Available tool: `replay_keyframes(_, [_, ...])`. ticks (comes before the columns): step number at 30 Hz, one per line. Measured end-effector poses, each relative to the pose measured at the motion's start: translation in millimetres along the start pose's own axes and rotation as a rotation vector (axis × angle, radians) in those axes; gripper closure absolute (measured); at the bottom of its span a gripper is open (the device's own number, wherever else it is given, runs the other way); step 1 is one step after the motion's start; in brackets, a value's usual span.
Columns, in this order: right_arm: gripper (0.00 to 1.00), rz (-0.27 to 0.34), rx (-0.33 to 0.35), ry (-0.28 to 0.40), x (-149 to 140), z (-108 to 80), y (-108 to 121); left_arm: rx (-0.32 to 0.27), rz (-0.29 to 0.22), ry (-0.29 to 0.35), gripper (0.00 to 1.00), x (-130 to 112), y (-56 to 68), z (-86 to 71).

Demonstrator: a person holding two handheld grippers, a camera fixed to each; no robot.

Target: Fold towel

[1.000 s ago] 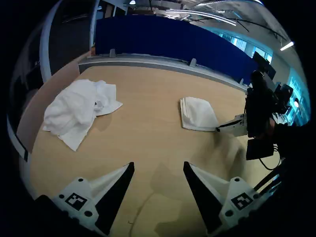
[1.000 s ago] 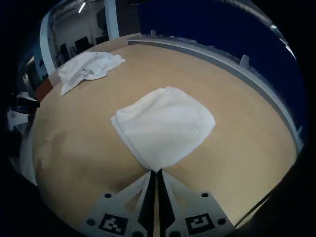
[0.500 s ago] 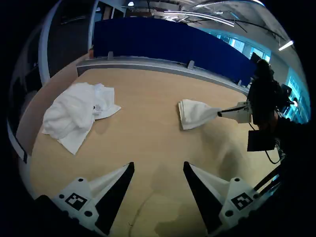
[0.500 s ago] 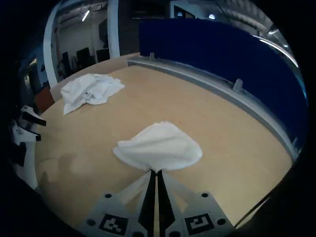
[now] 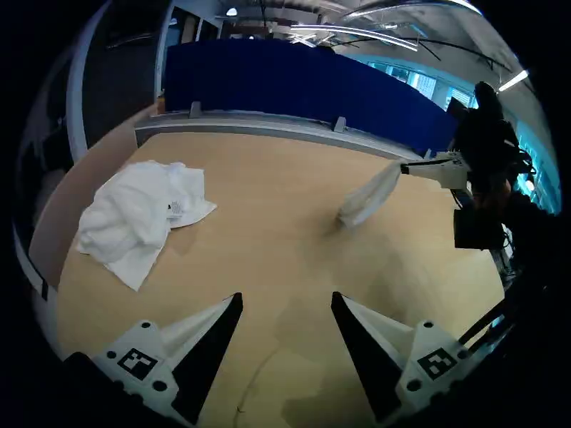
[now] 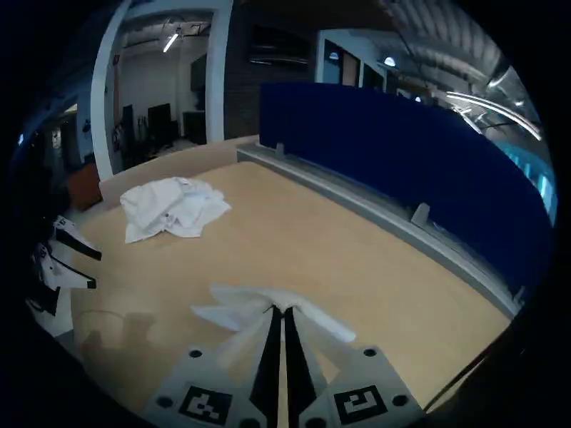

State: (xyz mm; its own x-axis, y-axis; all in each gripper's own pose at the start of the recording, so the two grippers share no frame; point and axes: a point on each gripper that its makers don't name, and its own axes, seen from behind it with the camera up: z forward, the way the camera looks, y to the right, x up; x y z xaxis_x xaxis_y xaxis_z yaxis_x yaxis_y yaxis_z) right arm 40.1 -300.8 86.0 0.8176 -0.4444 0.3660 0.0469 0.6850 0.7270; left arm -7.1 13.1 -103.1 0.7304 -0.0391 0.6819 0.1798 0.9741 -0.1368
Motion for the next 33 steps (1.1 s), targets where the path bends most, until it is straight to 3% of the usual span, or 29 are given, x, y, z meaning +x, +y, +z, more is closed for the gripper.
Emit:
replay_keyframes(6, [0.97, 0.006, -0.013, 0.021, 20, -14.4, 8, -0.015, 0.009, 0.003, 0.08, 7, 3.7, 0.4])
replay_keyframes(15, [0.97, 0.029, -0.041, 0.02, 26, -45.1, 25, -0.054, 0.013, -0.008, 0.08, 7, 9.9, 4.8])
replay_keyframes(24, [0.97, 0.051, -0.101, -0.011, 13, -88.9, 68, -0.092, 0.05, -0.022, 0.08, 4, 13.0, 11.3])
replay_keyframes(33, [0.97, 0.086, -0.131, -0.043, -17, -138.0, 127, -0.07, 0.032, -0.001, 0.08, 14, 19.6, 13.4])
